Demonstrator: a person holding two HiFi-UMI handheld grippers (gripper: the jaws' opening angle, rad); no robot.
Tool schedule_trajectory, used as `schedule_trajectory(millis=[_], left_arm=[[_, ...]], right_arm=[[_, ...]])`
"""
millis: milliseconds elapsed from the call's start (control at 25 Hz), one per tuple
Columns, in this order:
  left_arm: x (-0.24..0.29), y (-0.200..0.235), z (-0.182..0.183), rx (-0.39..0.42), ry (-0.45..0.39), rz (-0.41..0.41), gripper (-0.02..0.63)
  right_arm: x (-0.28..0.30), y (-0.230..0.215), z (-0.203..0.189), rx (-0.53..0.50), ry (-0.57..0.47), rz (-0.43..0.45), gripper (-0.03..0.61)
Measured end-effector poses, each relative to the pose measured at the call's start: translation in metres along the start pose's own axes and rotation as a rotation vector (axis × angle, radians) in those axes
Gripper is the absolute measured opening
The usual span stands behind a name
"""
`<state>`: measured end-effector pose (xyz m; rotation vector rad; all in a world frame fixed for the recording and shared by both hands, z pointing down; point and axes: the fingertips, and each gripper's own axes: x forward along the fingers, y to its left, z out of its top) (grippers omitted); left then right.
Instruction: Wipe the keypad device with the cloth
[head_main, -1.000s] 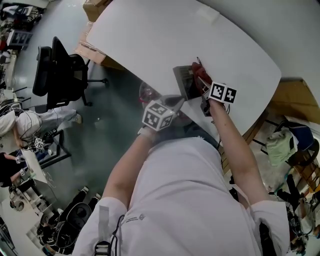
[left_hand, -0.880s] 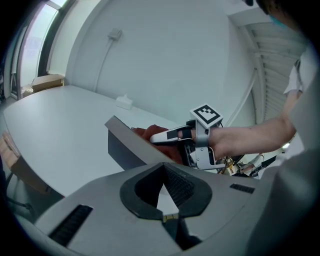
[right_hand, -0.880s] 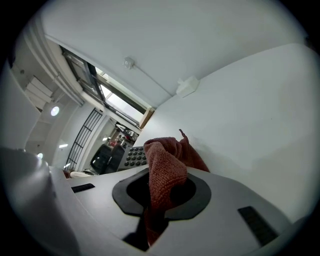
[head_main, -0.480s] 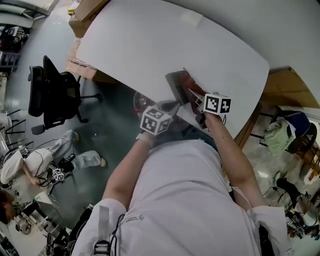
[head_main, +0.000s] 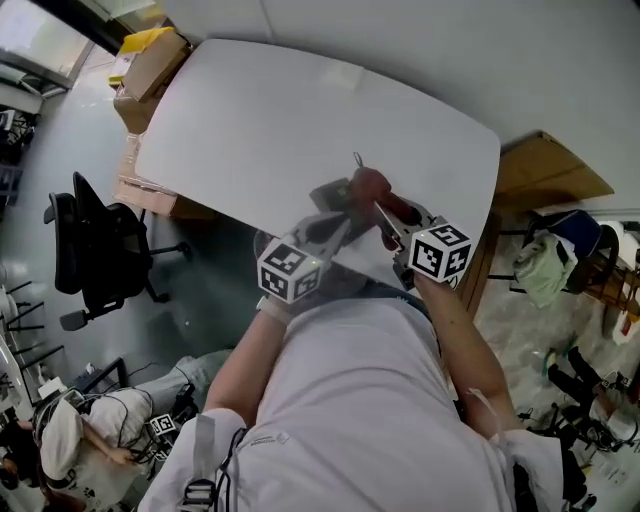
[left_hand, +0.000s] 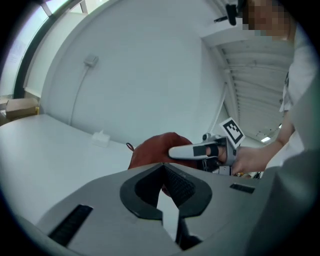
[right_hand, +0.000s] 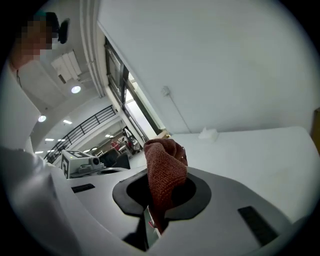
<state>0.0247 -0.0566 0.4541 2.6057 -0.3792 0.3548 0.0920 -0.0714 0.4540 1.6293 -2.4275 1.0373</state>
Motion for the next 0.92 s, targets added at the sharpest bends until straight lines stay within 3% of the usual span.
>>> schedule_trajectory(millis=[280, 440, 560, 680, 920], left_arm=[[-0.015, -0.022, 0.078, 0.100, -0.120, -0.037, 0.011], [-0.029, -0.033, 0.107, 0.113, -0.205, -0.046, 0.011], [-0.038, -0.039, 0.121, 0.130, -0.251, -0.043, 0.011], [-0.042, -0.045, 0.127, 0.097, -0.280, -0.081, 0.011], [-0.043, -0.050, 0.135, 0.105, -0.298, -0.072, 0.011]], right_arm=[[-0.043, 0.031, 0.057, -0.174, -0.125, -0.025, 0.055], [-0.066, 0.050, 0.079, -0.244, -0.183, -0.038, 0.055], [-0.081, 0.059, 0.092, -0.264, -0.225, -0.040, 0.055], [-0.093, 0.066, 0.103, -0.281, -0.262, -0.038, 0.055], [-0.108, 0.073, 0.116, -0.342, -0.299, -0.035, 0.055]])
